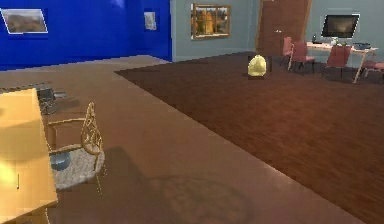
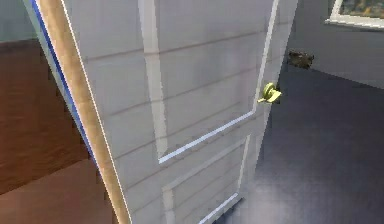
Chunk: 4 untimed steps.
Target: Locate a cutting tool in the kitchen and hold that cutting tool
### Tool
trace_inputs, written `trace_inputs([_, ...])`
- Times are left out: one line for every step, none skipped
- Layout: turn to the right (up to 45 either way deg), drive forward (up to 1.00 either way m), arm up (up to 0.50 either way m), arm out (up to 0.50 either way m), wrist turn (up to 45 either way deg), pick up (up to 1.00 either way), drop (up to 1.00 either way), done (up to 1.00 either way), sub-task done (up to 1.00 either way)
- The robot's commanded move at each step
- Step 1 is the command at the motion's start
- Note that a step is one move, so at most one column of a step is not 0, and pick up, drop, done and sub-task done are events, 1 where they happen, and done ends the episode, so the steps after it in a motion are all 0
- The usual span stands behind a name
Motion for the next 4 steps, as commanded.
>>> trace_inputs([30.0,0.00,0.00,0.00,0.0,0.00,0.00,0.00,0.00])
trace_inputs([0.0,0.85,0.00,0.00,0.0,0.00,0.00,0.00,0.00])
trace_inputs([12.0,0.00,0.00,0.00,0.0,0.00,0.00,0.00,0.00])
trace_inputs([0.0,1.00,0.00,0.00,0.0,0.00,0.00,0.00,0.00])
